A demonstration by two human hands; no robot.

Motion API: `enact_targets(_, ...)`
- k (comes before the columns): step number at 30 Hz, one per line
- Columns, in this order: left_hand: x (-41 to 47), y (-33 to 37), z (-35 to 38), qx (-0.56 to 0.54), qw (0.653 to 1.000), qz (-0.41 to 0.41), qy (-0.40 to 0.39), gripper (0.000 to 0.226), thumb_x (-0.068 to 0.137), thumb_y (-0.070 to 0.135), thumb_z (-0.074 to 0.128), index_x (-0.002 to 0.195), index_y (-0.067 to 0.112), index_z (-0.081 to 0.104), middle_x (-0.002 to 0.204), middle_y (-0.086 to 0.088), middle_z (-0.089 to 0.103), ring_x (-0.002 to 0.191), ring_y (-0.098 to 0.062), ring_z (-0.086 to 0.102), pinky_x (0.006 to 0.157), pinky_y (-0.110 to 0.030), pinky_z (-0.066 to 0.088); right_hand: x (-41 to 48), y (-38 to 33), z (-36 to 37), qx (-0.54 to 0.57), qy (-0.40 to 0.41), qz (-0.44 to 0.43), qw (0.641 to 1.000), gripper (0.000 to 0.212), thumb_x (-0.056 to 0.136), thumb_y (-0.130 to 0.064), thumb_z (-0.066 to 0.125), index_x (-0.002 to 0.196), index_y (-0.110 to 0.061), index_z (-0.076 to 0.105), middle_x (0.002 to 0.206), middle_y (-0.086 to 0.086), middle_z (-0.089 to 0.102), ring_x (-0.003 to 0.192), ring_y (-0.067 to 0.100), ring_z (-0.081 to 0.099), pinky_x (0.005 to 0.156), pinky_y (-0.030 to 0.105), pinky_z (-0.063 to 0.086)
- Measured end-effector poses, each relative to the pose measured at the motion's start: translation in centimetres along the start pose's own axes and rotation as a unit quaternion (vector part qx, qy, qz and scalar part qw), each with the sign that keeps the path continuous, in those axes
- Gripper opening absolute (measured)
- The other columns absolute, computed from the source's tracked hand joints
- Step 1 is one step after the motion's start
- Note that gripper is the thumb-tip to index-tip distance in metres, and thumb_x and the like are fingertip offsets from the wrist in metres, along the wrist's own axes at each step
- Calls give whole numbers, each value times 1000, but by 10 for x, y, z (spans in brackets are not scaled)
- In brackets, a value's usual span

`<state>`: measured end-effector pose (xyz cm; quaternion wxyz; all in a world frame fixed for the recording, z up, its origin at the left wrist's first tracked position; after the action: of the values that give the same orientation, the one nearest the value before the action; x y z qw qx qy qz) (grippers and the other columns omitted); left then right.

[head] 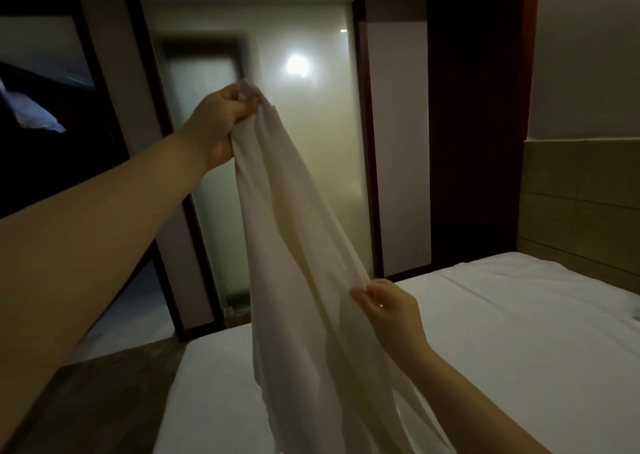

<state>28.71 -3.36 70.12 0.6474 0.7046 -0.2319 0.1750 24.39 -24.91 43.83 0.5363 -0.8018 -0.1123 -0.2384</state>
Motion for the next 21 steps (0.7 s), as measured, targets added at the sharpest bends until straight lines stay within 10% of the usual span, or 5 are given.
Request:
enact_targets(6,-8,-6,-27,23,995,-52,78,20,98,6,42,90,13,60,88,-5,62,79,-16,61,71,-28,53,40,-9,-38,90,124,29,988,16,78,-7,74,93,-3,74,76,2,66,69,15,57,62,8,43)
enact_targets(11,-6,-19,-45,70,982,-83,154,23,96,-1,42,82,13,55,85,-5,57,77,-17,57,72,-30,51,68,-51,-84,153,30,53,986,13,79,-8,72,84,-20,70,80,8,67,75,26,62,67,27,55)
enact_targets(15,-18,-32,-27,315,918,-10,242,30,83,0,35,84,21,56,94,-11,60,92,-32,60,79,-38,48,62,-84,-97,135,-26,37,990,11,78,-8,73,85,-13,66,78,7,64,72,22,60,69,29,54)
enact_targets(18,-54,-48,46,509,849,73,120,33,83,16,36,100,24,64,105,-13,63,96,-32,58,78,-35,43,47,-96,-91,94,-55,0,994,23,75,-3,74,75,-12,53,67,5,48,64,18,46,64,28,46)
enact_targets(21,-93,-63,115,316,936,47,-147,36,75,42,35,99,42,62,116,1,62,106,-21,56,93,-34,43,30,-98,-89,55,-97,-21,994,30,75,2,72,71,-9,45,61,0,41,50,1,43,55,14,43)
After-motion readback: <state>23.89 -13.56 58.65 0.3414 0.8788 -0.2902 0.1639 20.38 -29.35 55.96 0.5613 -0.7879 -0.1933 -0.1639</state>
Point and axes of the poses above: each hand's wrist, its own x-axis towards the middle knuckle, its own z-axis out of the palm, y = z × x, the point moved 2 cm from there along x, towards the middle knuckle
